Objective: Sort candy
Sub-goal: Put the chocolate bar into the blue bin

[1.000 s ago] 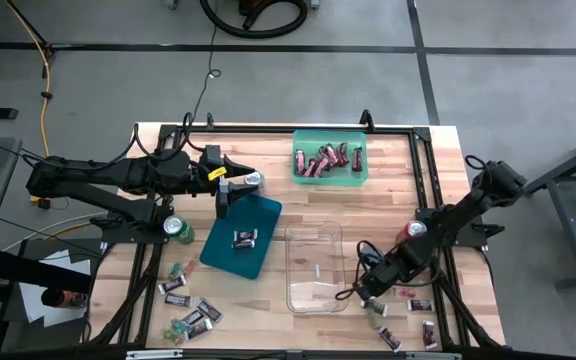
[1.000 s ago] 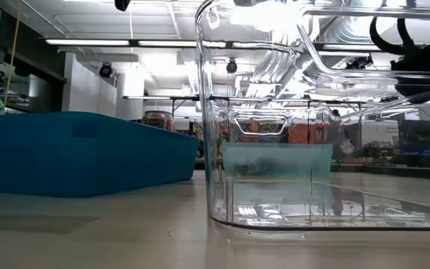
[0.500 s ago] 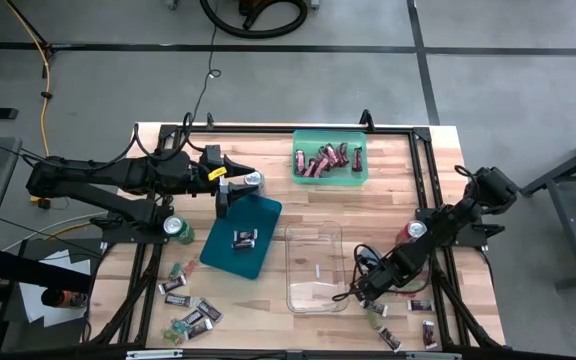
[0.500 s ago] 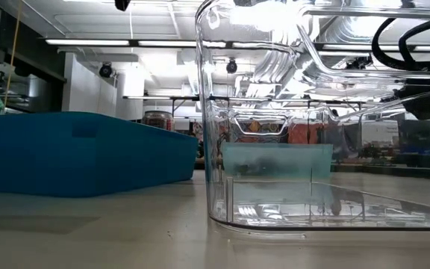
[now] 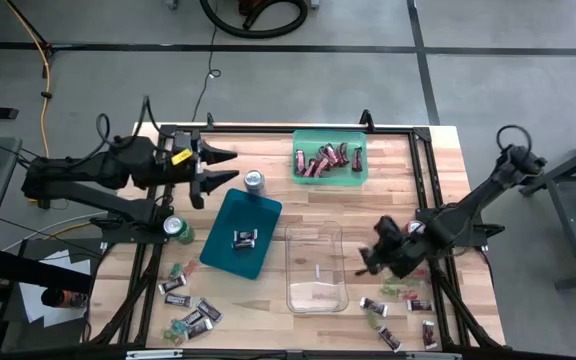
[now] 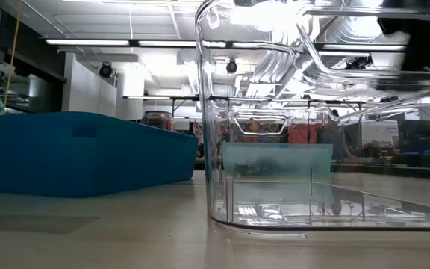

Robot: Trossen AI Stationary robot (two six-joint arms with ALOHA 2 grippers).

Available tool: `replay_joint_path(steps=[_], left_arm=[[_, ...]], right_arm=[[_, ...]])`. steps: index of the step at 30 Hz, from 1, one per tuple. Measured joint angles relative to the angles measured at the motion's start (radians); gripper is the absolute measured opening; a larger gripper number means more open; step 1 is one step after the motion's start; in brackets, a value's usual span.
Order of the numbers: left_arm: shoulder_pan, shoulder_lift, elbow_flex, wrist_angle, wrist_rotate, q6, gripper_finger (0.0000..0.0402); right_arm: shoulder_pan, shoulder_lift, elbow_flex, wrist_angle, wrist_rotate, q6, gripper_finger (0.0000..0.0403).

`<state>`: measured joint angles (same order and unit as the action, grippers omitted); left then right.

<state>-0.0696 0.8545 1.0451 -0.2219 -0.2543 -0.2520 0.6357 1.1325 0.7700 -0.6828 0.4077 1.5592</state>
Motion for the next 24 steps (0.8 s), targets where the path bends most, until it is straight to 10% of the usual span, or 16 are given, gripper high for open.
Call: replay_joint_path(steps=[4,14,24], left_arm=[[0.000,-0.007,0.000,0.000,0.000,-0.024,0.0227],[0.000,-0.007,-0.001,0.003,0.000,-0.025,0.0227],[0.000,-0.007,-0.001,0.003,0.000,-0.025,0.0227]], right_arm=[[-0.081,-0.054,0.000,0.197,0.140,-0.267,0.0001],[-0.363,0.099,0.001,0.980,-0.026,-1.090,0.0000],[-0.479,0.225,0.001,1.248,-0.181,-1.176,0.0000]])
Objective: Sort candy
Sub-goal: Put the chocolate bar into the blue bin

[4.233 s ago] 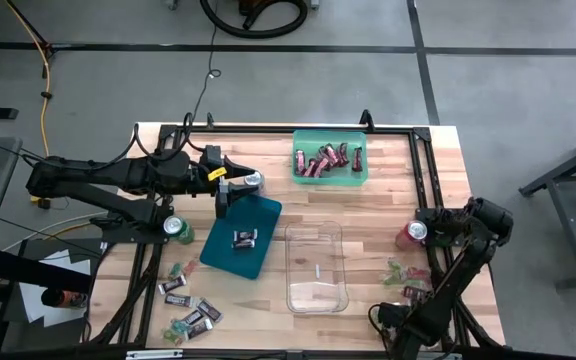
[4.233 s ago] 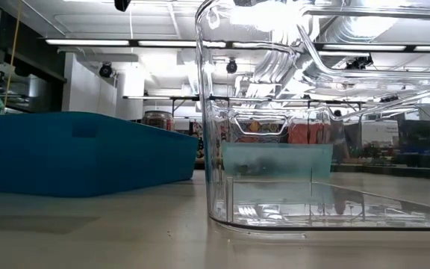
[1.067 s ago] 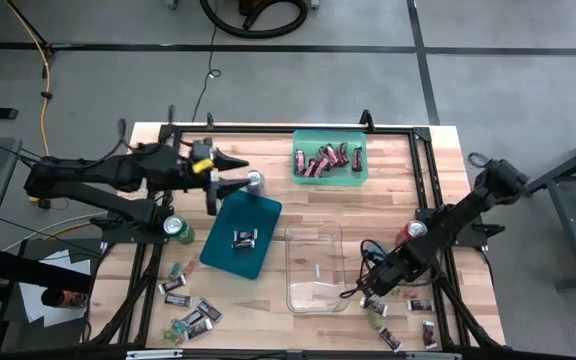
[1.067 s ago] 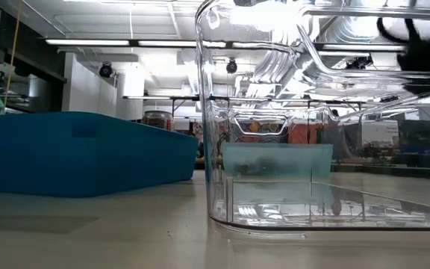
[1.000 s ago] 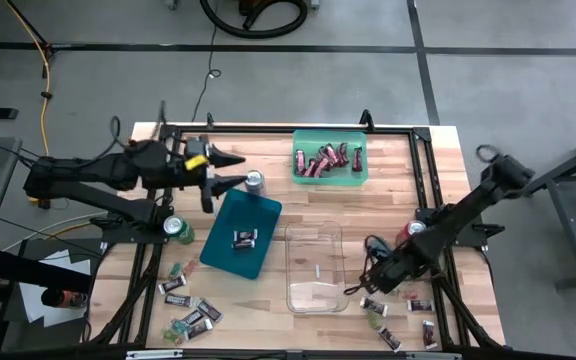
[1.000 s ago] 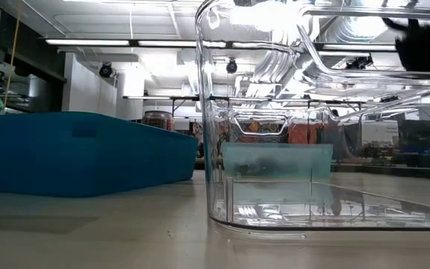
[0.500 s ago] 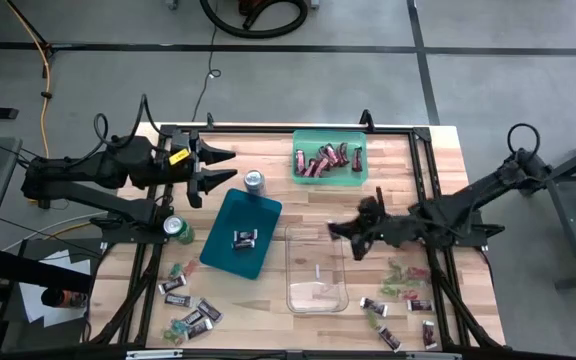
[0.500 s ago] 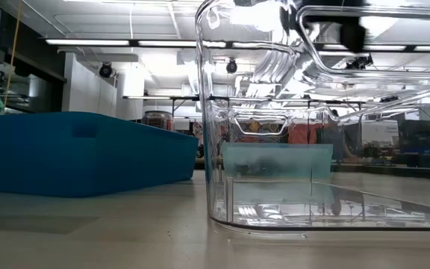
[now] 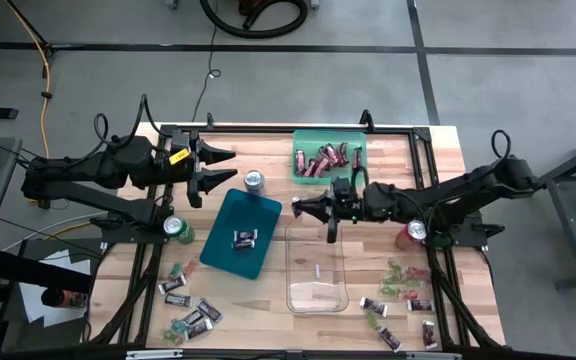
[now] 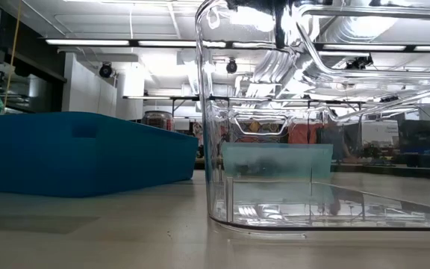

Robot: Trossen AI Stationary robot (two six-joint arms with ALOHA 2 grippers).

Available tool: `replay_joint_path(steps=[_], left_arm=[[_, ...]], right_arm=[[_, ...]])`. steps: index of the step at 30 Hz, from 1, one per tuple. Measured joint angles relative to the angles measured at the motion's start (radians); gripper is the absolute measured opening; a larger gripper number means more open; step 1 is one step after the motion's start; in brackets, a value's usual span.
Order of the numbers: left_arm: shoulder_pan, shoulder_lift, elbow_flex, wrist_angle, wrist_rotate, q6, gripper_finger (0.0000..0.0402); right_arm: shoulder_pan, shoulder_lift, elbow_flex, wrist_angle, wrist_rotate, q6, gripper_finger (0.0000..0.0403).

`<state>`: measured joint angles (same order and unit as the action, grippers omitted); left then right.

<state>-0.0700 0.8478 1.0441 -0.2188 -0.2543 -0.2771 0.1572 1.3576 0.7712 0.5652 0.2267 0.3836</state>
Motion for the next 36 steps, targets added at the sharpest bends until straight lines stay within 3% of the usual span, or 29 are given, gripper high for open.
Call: replay_joint_path(steps=[4,7,11,16,26,36], left_arm=[[0.000,0.000,0.000,0.000,0.000,0.008,0.0227],[0.000,0.000,-0.001,0.000,-0.018,0.018,0.0227],[0.000,0.000,-0.001,0.002,-0.043,0.018,0.0227],[-0.002,0.000,-0.001,0.001,-0.044,0.017,0.0227],[-0.002,0.000,-0.001,-0.001,-0.045,0.009,0.0227],[-0.003,0.000,-0.001,-0.001,-0.045,0.010,0.0227]], right_arm=[[-0.001,0.010,0.017,-0.028,-0.009,0.000,0.0000],[-0.029,0.059,0.136,-0.170,-0.023,-0.035,0.0000],[-0.072,0.202,0.348,-0.382,-0.122,-0.161,0.0000],[-0.092,0.414,0.531,-0.437,-0.241,-0.233,0.0000],[-0.135,0.779,0.855,-0.787,-0.194,-0.244,0.0000],[-0.152,1.013,1.199,-1.129,-0.193,-0.235,0.0000]])
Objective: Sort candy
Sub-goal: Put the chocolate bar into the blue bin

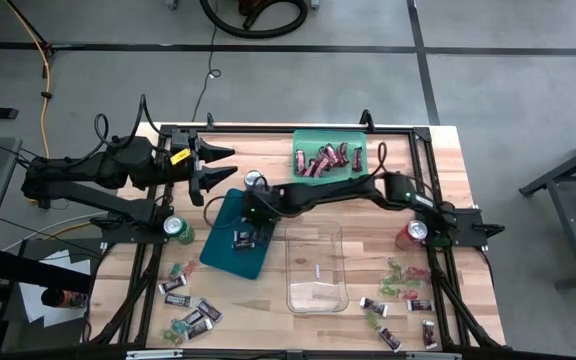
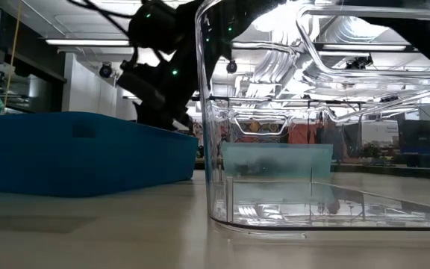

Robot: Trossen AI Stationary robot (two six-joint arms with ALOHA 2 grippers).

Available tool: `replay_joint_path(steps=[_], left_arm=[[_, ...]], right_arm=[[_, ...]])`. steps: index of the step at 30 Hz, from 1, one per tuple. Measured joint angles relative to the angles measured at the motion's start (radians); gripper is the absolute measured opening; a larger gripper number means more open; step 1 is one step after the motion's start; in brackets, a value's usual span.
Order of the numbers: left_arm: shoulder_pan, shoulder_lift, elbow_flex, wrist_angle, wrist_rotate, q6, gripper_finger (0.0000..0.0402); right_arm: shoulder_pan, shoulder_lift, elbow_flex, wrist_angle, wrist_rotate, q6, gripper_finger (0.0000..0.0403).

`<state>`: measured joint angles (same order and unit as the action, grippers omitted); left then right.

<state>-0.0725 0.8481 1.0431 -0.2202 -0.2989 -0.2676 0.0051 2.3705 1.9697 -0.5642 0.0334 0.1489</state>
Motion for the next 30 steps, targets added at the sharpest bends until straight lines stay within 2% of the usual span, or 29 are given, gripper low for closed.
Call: replay_joint_path(steps=[4,7,14,18,27,30], left_arm=[[0.000,0.000,0.000,-0.001,0.000,0.000,0.0227],[0.000,0.000,0.000,-0.001,0.000,0.000,0.0227],[0.000,0.000,0.000,-0.001,0.000,0.000,0.0227],[-0.001,0.000,0.000,0.000,0.000,0.000,0.0227],[-0.001,0.000,0.000,-0.001,0.000,0.000,0.0227],[-0.001,0.000,0.000,-0.003,0.001,0.000,0.0227]], right_arm=[[0.000,0.027,0.041,-0.044,0.000,0.000,0.0004],[-0.001,0.028,0.041,-0.059,0.000,0.022,0.0023],[-0.003,0.027,0.041,-0.083,0.000,0.052,0.0142],[-0.003,0.001,0.041,-0.113,-0.013,-0.019,0.0193],[-0.012,-0.197,0.039,-0.319,0.051,-0.187,0.0206],[-0.012,-0.280,-0.002,-0.391,0.066,-0.204,0.0206]])
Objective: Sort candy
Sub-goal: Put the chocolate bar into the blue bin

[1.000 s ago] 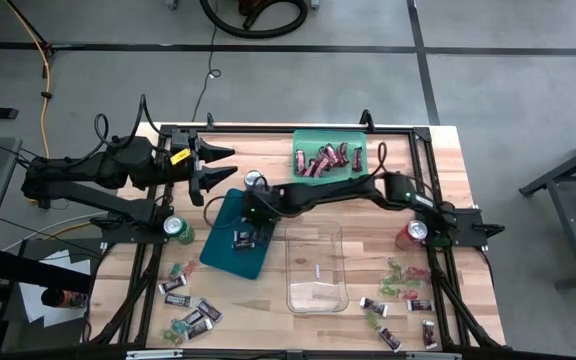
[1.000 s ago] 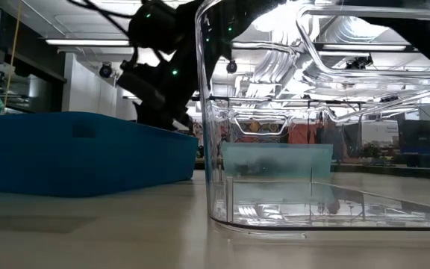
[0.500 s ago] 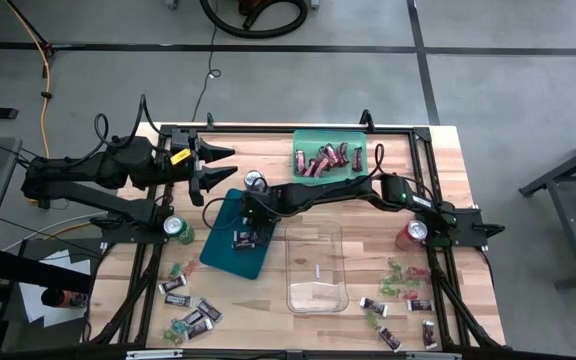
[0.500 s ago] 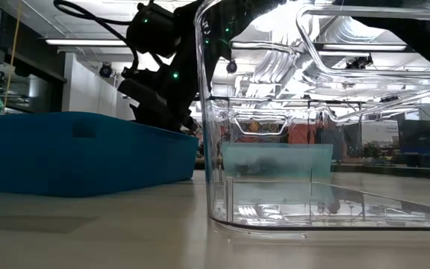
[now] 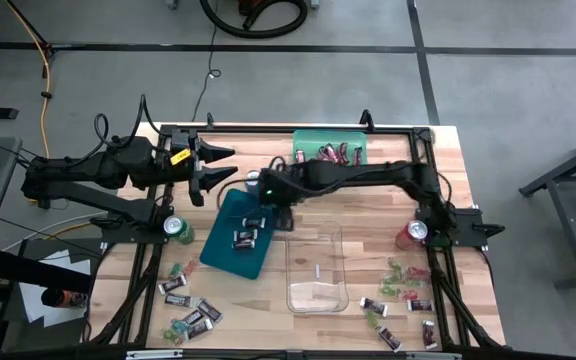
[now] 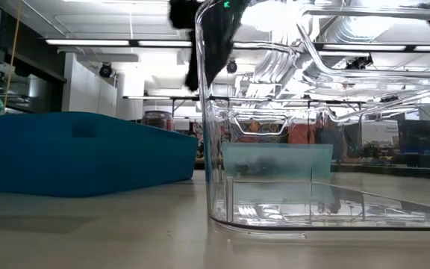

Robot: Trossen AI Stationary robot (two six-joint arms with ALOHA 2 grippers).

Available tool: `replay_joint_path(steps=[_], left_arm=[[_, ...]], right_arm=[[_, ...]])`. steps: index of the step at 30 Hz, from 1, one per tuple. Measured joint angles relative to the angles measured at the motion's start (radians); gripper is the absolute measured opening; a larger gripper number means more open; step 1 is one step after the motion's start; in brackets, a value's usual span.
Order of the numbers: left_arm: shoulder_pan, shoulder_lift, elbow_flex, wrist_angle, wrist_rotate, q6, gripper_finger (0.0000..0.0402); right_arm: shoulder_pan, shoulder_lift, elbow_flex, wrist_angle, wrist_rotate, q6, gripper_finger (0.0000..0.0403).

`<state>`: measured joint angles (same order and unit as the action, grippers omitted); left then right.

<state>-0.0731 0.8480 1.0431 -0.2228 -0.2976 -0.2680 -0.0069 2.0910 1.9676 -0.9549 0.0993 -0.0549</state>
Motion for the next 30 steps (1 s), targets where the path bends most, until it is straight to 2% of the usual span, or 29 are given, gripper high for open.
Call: replay_joint_path(steps=[3,6,11,15,20,24,30], left_arm=[[0.000,0.000,0.000,-0.005,0.004,0.000,0.0227],[0.000,0.000,0.000,-0.015,0.005,0.000,0.0227],[0.000,0.008,0.000,-0.018,0.014,-0.014,0.0227],[-0.014,0.026,0.000,-0.027,0.029,-0.103,0.0227],[-0.116,0.086,0.002,-0.174,0.038,-0.124,0.0227],[-0.208,0.176,0.058,-0.377,0.068,-0.126,0.0227],[-0.395,0.331,0.137,-0.762,0.218,-0.217,0.0227]], right_arm=[[0.009,-0.114,-0.125,0.001,0.001,0.017,0.0206],[0.022,-0.271,-0.331,0.057,0.024,0.094,0.0206],[0.084,-0.566,-0.697,0.216,0.097,0.355,0.0206],[0.159,-0.763,-0.895,0.346,0.175,0.551,0.0206],[0.207,-0.901,-1.015,0.419,0.297,0.693,0.0206],[0.203,-0.928,-1.034,0.420,0.311,0.710,0.0206],[0.185,-0.921,-1.034,0.414,0.309,0.680,0.0206]])
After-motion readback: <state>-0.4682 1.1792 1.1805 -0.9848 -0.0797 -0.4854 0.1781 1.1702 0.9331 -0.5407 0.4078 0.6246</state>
